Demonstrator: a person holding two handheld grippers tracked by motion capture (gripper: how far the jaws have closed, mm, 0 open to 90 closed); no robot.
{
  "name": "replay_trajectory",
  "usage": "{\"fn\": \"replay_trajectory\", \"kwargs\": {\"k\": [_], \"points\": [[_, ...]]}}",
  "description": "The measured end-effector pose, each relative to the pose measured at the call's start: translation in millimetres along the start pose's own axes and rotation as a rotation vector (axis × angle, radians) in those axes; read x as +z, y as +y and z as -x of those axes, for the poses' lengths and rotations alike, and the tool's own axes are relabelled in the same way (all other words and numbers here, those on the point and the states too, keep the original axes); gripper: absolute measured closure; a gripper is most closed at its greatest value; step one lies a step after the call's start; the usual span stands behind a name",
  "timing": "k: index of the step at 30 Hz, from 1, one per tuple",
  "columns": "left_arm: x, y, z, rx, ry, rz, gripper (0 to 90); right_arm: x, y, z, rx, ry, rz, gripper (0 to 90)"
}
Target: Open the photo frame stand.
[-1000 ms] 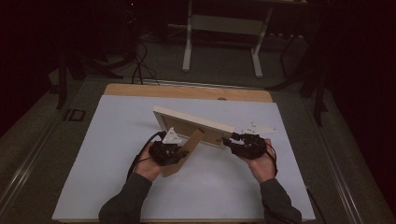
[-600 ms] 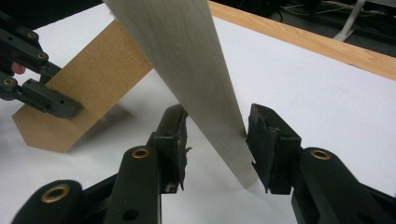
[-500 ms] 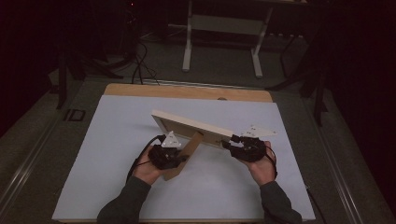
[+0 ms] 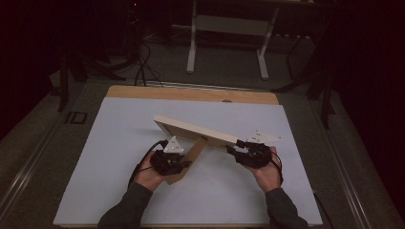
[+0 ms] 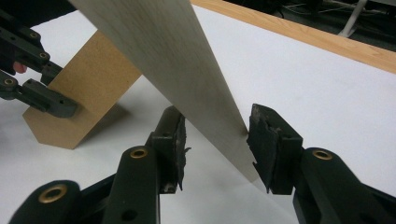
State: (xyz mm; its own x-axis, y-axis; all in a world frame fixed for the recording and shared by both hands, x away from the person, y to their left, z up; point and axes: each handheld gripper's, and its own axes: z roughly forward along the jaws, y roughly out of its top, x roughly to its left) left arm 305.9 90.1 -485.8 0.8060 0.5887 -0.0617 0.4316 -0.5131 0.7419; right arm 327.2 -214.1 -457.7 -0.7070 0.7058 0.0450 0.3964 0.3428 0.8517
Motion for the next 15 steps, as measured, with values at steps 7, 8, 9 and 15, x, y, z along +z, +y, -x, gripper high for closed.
{"fn": "replay_trajectory", "kwargs": {"k": [7, 8, 9, 15], "points": [[-6.4, -2.9, -3.1, -0.022, -0.007, 0.024, 68.4, 0.2, -0.9, 1.0, 0.003, 0.007, -0.003, 56.1], [-7.7, -3.3, -3.7, -0.024, -0.008, 0.028, 67.9, 0.2, -1.1, 1.1, 0.004, 0.008, -0.004, 56.1], [-8.9, -3.8, -4.1, -0.030, -0.012, 0.034, 67.1, 0.1, -1.3, 1.4, 0.004, 0.010, -0.006, 55.6], [-14.7, -5.4, -6.9, -0.034, -0.003, 0.033, 64.8, 1.3, -2.2, 1.5, 0.006, 0.017, -0.010, 52.9]]}}
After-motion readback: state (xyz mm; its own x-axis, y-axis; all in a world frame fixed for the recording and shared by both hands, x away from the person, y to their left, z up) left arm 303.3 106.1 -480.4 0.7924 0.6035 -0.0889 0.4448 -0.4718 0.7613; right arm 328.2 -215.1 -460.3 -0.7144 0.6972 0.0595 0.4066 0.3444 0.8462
